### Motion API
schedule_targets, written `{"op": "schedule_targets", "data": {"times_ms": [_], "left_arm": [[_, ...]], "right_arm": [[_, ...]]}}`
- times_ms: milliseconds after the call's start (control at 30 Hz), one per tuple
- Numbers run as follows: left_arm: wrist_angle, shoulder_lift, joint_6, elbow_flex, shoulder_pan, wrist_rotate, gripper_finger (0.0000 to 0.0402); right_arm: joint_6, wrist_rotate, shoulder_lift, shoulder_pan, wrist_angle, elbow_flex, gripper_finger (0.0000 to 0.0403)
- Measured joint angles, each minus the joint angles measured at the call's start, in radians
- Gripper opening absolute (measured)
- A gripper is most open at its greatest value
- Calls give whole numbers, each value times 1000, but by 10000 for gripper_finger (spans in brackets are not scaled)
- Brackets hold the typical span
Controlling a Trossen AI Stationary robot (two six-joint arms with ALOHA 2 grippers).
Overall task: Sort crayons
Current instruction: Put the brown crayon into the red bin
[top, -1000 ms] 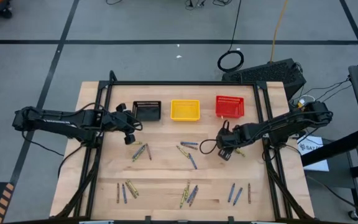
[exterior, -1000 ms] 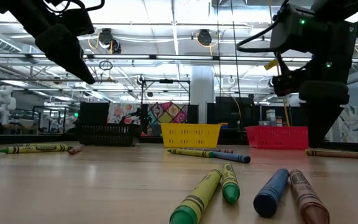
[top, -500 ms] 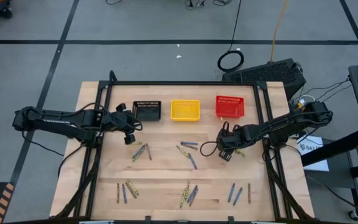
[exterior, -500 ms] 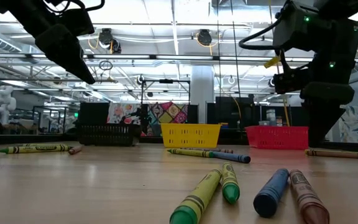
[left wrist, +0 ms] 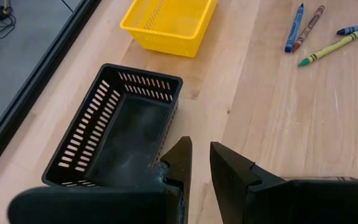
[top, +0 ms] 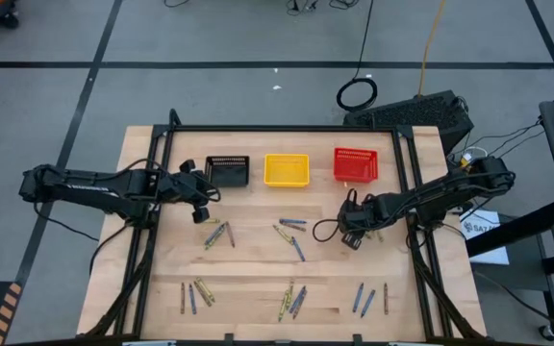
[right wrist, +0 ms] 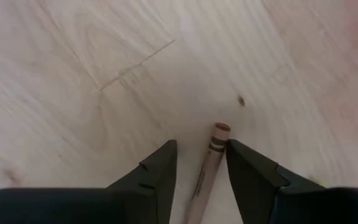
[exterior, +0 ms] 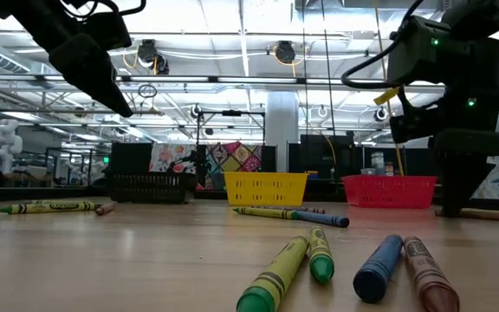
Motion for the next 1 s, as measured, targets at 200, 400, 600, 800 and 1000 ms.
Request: {"op": "schedule_targets", "data": {"times_ms": [200, 400, 600, 800, 1000], "left_arm": [[0, 0, 0, 0, 0, 0, 63], [0, 0, 0, 0, 0, 0, 63], [0, 0, 1, 0, 0, 0, 63], [0, 0, 2, 0, 0, 0, 63], [0, 0, 2, 0, 0, 0, 63]], "right_arm": [[6, -23, 24, 0, 29, 2, 63], [12, -24, 58, 0, 32, 3, 12], [33, -23, 52, 0, 40, 3, 4], [42, -25, 31, 0, 37, 12, 2], [51, -27, -8, -5, 45, 42, 1]]}}
